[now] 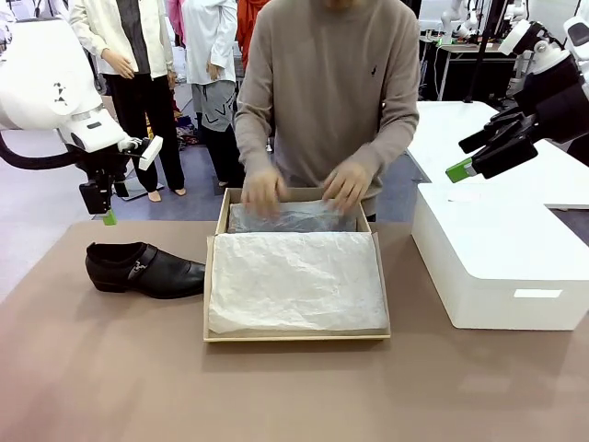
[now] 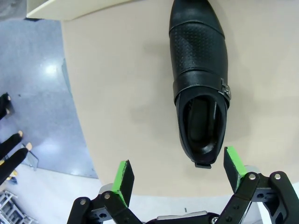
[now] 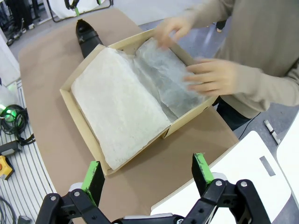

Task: Pack the shoes into the box.
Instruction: Place the other shoe of the Shoes into the Shoes Box.

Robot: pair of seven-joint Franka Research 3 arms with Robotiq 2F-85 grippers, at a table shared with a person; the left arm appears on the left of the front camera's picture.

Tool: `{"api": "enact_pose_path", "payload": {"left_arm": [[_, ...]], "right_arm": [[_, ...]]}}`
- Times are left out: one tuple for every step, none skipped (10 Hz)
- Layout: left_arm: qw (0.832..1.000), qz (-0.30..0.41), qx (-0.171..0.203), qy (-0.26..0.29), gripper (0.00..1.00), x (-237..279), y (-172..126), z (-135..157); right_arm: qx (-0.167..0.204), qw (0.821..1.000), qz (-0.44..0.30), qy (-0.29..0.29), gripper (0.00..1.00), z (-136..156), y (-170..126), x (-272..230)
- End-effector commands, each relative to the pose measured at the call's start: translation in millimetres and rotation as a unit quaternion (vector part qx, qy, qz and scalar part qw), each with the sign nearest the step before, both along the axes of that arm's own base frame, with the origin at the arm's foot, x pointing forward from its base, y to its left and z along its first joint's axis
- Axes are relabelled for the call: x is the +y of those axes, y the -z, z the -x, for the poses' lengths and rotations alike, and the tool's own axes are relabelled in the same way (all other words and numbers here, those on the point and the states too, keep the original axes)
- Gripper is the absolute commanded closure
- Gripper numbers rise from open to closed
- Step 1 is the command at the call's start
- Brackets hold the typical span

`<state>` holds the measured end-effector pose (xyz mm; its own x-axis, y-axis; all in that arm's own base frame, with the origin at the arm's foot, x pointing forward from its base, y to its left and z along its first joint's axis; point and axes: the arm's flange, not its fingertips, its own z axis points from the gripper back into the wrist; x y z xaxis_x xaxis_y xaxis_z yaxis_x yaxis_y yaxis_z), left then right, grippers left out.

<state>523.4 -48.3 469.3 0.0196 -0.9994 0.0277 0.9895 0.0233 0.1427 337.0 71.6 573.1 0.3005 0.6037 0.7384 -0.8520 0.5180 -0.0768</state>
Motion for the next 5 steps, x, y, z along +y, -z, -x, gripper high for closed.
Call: {"api": "enact_pose_path", "payload": {"left_arm": [[1.0, -0.003, -0.002, -0.002, 0.0, 2, -2, 3], [1.0, -0.003, -0.002, -0.002, 0.0, 2, -2, 3], [1.0, 0.0, 0.0, 0.0, 0.0, 0, 0, 0], [1.0, 0.002, 0.001, 0.007, 0.0, 3, 7, -6], [1.0, -0.005, -0.002, 0.013, 0.0, 6, 12, -13]], "right_arm": [[-0.001, 1.0, -0.008, -0.004, 0.0, -1, 0, 0], [-0.001, 1.0, -0.008, -0.004, 0.0, -1, 0, 0], [-0.001, 1.0, -0.008, -0.004, 0.0, -1, 0, 0], [-0.001, 1.0, -0.008, -0.004, 0.0, -1, 0, 0], [-0.001, 1.0, -0.008, -0.004, 0.0, -1, 0, 0]]}}
